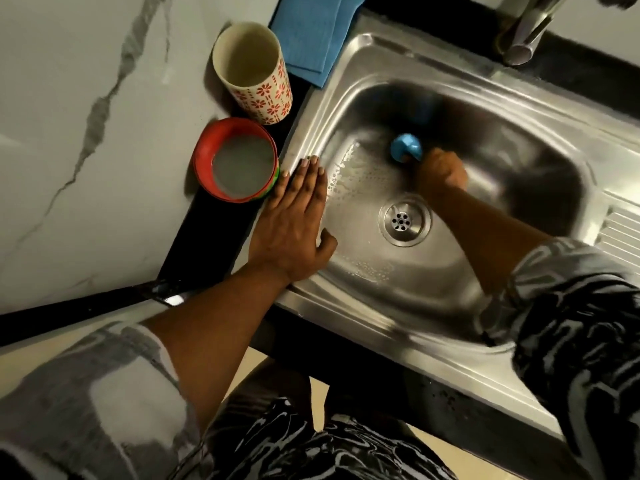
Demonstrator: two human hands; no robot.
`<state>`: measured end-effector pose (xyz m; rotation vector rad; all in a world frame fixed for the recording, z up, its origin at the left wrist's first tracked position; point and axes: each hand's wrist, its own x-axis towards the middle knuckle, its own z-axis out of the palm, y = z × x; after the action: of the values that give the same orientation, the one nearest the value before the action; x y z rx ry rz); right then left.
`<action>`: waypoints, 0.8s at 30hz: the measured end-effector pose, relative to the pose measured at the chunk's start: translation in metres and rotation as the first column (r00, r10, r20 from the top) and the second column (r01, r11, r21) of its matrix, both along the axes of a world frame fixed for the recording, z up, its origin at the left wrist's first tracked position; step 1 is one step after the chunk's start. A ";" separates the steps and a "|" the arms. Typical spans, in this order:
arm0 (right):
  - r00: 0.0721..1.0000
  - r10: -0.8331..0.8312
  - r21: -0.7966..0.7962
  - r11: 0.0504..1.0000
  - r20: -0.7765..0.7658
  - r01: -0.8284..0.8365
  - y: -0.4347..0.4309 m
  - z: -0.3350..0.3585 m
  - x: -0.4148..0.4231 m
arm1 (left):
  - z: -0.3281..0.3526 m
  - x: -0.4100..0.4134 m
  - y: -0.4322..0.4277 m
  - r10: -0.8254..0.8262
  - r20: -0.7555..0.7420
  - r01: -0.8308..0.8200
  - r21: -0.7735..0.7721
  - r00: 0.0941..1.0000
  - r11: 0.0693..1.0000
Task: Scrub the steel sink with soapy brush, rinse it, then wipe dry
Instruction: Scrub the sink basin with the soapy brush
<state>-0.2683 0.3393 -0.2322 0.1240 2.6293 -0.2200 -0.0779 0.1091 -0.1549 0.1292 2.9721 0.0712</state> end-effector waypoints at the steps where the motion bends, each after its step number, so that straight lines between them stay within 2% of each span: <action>1: 0.999 -0.037 0.052 0.998 -0.001 0.037 0.024 -0.004 0.002 | 0.000 0.000 0.000 -0.002 -0.003 0.002 -0.002 1.000 1.000; 3: 0.994 -0.106 0.105 0.989 -0.007 0.106 0.061 -0.007 0.010 | 0.001 0.000 0.000 -0.001 -0.010 0.001 0.007 1.000 1.000; 6: 0.988 -0.148 0.104 0.983 -0.032 0.151 0.067 -0.008 0.011 | 0.000 0.001 -0.001 0.003 -0.021 -0.003 0.011 1.000 1.000; 13: 0.999 0.027 -0.142 0.989 -0.021 -0.030 -0.057 -0.012 -0.007 | -0.002 0.001 0.000 0.002 -0.015 -0.001 0.014 1.000 1.000; 16: 0.998 0.054 -0.148 0.987 -0.035 -0.058 -0.064 -0.020 0.003 | -0.004 0.001 0.000 -0.001 -0.024 0.002 0.034 1.000 0.999; 19: 0.997 0.067 -0.194 0.979 0.031 -0.060 -0.072 -0.031 0.029 | -0.003 0.001 0.000 0.006 -0.029 -0.004 0.050 1.000 0.999; 24: 0.958 0.263 -0.155 0.957 0.113 -0.245 -0.090 -0.032 0.118 | -0.003 0.001 -0.001 -0.012 -0.056 0.015 0.057 0.998 0.998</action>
<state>-0.1499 0.2494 -0.2642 -0.2394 2.4570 -0.2949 -0.0768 0.1081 -0.1581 0.1604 3.0259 0.1532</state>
